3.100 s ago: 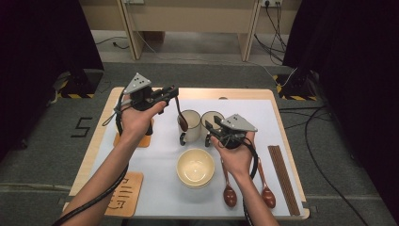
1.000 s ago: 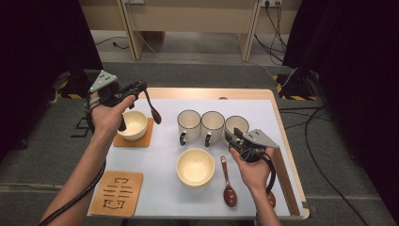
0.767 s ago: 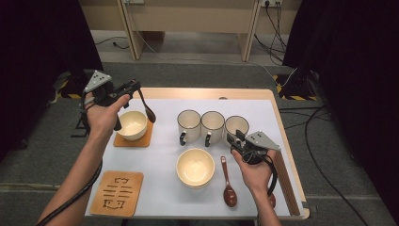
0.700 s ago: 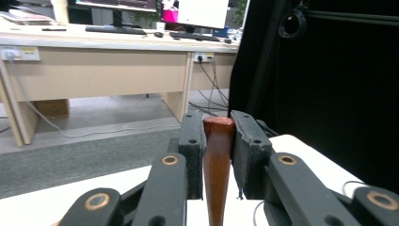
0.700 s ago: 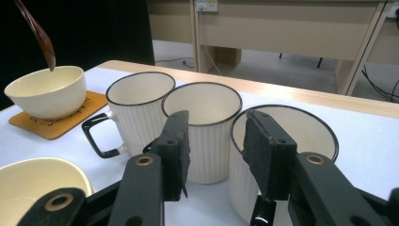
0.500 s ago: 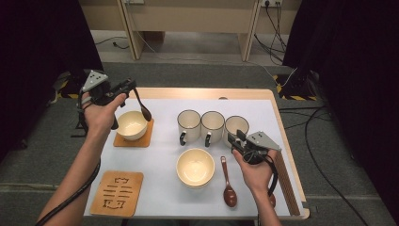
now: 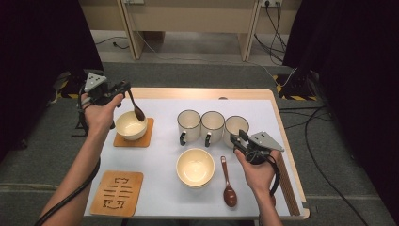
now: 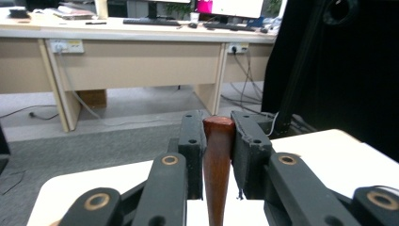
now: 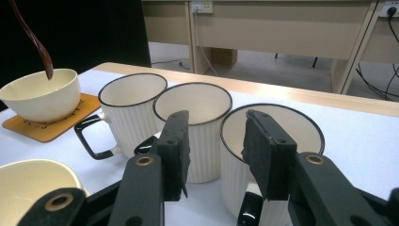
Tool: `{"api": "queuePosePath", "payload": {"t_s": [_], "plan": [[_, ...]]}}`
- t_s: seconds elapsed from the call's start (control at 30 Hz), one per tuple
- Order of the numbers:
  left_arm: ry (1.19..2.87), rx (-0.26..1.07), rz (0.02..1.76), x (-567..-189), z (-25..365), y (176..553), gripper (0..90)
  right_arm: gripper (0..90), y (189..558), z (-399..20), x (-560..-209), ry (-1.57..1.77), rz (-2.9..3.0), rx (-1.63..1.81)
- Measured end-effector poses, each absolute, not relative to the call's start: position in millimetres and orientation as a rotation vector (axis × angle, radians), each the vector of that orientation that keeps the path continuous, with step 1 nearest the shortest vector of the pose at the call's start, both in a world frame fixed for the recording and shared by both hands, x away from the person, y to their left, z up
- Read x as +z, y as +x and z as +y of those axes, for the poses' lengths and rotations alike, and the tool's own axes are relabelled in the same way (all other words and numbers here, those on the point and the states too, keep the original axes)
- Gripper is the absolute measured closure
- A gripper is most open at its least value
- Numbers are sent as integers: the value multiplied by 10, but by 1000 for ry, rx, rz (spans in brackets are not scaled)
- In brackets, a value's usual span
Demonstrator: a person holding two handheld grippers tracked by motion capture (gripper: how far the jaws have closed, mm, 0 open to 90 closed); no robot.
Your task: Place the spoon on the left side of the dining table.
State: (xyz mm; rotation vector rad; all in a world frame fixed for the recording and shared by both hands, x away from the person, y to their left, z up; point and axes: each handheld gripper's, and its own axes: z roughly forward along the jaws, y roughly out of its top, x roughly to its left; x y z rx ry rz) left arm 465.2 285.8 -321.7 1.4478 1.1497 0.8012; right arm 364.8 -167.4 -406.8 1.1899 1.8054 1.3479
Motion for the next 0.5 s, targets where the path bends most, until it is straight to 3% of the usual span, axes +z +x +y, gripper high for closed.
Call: {"api": "queuePosePath", "payload": {"t_s": [0.5], "plan": [[1525, 804, 1274, -3599, 2923, 4891, 741, 606, 3648, -1731, -4078, 1206, 1797, 1345]]}}
